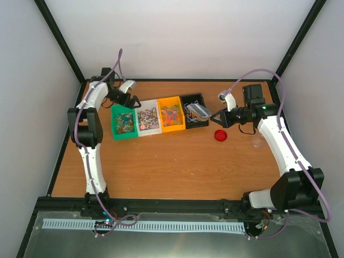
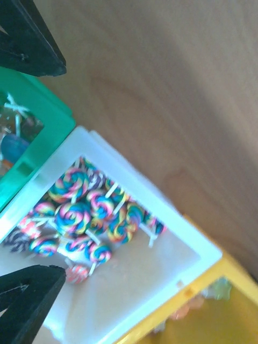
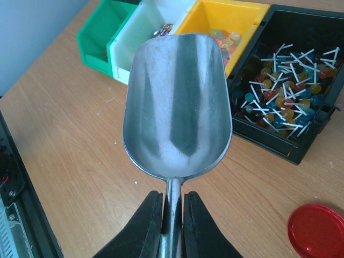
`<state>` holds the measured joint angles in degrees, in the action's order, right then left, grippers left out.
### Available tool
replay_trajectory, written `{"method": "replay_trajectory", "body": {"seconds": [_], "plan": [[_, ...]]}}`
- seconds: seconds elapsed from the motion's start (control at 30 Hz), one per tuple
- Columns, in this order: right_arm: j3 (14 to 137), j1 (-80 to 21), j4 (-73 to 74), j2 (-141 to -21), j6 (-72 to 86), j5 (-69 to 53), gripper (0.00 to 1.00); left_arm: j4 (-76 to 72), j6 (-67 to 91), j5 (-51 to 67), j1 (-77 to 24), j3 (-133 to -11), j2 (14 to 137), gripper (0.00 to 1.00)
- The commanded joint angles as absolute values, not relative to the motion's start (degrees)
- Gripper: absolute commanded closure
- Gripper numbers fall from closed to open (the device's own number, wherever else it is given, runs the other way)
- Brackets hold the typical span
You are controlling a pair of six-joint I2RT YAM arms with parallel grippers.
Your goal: Pack the candies
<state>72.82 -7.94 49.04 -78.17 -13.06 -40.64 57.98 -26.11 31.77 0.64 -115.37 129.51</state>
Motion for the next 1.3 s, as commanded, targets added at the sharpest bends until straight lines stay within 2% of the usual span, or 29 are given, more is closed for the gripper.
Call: {"method": "replay_trajectory", "body": {"seconds": [0.0,0.3,0.43,0.57,0.77,0.93,1.07,1.27], "plan": [[72.8,-7.5,48.6,-79.0,-14.2,-39.4,0.97,62.1,-28.2,40.0,1.0,-108.3,121.4,0.04],[73.2,-7.5,49.1,-80.8,-16.0,-38.4,0.97,58.1,-30.6,46.3,-1.3,-84.9,109.3,0.11],[73.4,-7.5,50.1,-81.2,-17.2,-38.4,0.97,57.5,-30.5,47.3,-1.6,-82.2,104.3,0.12],[72.9,-7.5,50.3,-81.1,-17.3,-39.6,0.97,54.7,-27.6,40.5,-1.2,-88.1,103.0,0.01],[73.2,-7.6,51.0,-80.8,-16.7,-39.4,0.97,57.0,-26.5,35.3,0.9,-103.8,114.4,0.00],[74.6,-8.2,54.3,-81.3,-17.6,-35.4,0.97,59.2,-26.8,29.6,1.5,-111.6,123.8,0.00],[73.1,-8.5,53.6,-79.9,-17.8,-33.5,0.97,58.5,-27.1,28.5,1.8,-110.3,125.2,0.00],[72.9,-9.0,53.6,-79.6,-18.6,-34.7,0.97,63.3,-29.6,34.2,1.8,-105.6,123.9,0.03]]}}
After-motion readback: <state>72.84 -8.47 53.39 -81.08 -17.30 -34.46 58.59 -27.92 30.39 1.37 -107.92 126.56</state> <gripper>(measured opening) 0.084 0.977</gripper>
